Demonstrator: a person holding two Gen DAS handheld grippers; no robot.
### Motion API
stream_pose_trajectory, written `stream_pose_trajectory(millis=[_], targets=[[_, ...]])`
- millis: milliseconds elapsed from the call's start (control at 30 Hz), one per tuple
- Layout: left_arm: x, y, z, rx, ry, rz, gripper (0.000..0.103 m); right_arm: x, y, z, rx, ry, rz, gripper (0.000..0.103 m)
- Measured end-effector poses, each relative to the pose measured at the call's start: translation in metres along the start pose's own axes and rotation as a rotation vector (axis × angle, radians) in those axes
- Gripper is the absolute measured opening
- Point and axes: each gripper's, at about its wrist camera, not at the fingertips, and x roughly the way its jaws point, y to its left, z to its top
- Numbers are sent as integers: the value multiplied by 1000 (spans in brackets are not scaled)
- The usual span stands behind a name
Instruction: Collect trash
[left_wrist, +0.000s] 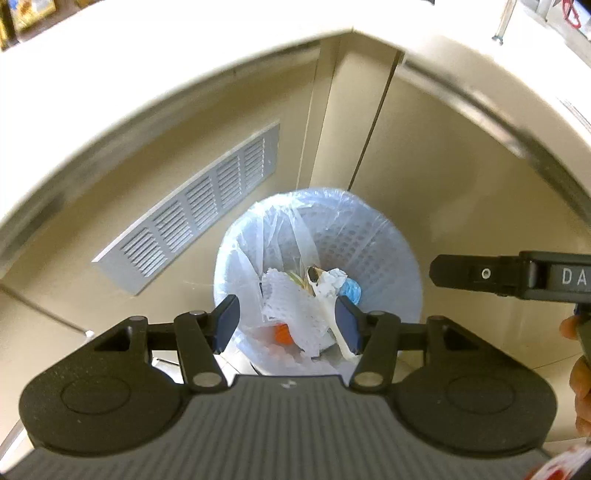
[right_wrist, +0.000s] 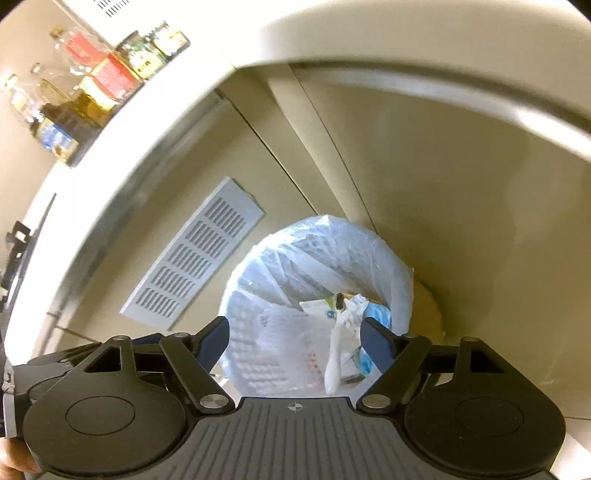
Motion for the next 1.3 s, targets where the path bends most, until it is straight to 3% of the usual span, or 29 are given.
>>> stream_pose_trajectory(millis=[500, 900, 1300], targets=[[-151, -24, -12, -40, -155, 107, 61, -110, 64, -32, -219, -46, -64, 78], [-229, -16, -26, 63, -223, 34, 62, -171, 113, -74, -160, -179, -130, 78], [-273, 3, -63, 116, -239, -31, 62, -211, 152, -121, -145, -258, -169, 78]])
